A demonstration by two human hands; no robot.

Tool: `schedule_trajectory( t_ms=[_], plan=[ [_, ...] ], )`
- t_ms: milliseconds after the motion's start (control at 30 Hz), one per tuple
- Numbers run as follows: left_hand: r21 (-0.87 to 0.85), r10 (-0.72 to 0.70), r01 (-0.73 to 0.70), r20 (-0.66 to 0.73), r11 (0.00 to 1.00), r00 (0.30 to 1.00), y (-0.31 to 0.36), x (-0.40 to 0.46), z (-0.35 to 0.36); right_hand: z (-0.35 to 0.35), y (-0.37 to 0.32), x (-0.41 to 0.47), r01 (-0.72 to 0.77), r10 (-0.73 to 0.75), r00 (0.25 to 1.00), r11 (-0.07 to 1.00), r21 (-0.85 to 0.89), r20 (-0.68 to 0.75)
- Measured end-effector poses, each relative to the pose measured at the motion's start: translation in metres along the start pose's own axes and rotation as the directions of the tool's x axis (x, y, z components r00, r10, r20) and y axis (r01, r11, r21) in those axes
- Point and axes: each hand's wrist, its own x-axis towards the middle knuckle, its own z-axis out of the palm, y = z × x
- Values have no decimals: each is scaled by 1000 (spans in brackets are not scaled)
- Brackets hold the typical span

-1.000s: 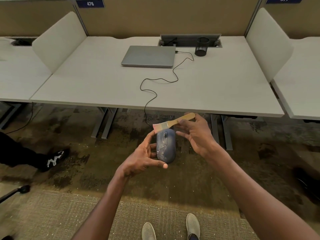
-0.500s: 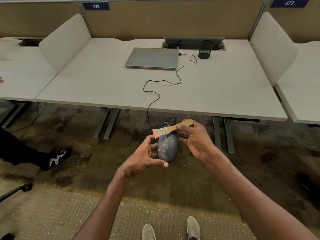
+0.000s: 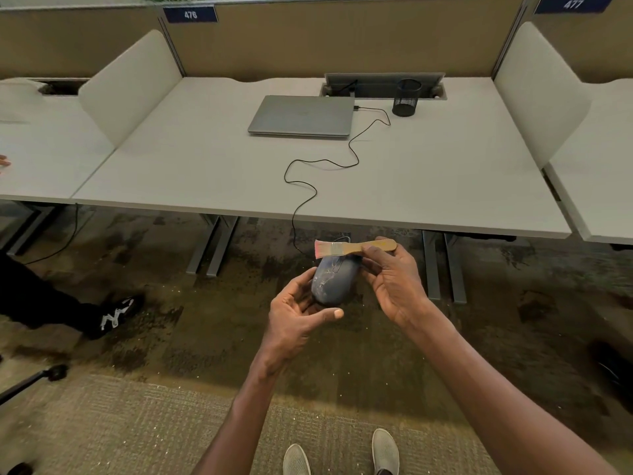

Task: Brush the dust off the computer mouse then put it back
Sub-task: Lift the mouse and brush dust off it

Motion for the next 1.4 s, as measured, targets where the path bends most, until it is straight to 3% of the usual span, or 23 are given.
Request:
schedule_trajectory(
  t_ms=[167, 633, 767, 867, 1000, 1133, 1267, 1400],
  plan=[
    [7, 54, -54, -128, 999, 990, -6, -4, 13, 0, 5, -3, -11, 11, 1000, 1000, 3, -15],
    [1, 89, -92, -255, 996, 963, -3, -5, -2, -1, 4, -5, -11, 9, 1000, 998, 56, 22],
    [-8, 87, -91, -247, 996, 965, -2, -5, -8, -3, -5, -3, 90, -90, 996, 995, -42, -8],
    [-5, 86, -90, -229, 996, 970, -1, -4, -11, 1, -16, -6, 219, -220, 975, 949, -226, 23],
    [3, 89, -90, -203, 996, 975, 1, -3, -14, 14, -31, -14, 403, -387, 911, 764, -504, 142],
    [16, 87, -86, -170, 996, 981, 2, -3, -15, 34, -44, -23, 592, -434, 802, 483, -645, 411],
    [6, 69, -69, -160, 998, 985, 1, 0, -12, 58, -52, -34, 767, -334, 637, 188, -613, 695],
    [6, 63, -62, -163, 998, 985, -1, 2, -10, 80, -51, -41, 838, -143, 533, -44, -544, 834]
  ],
)
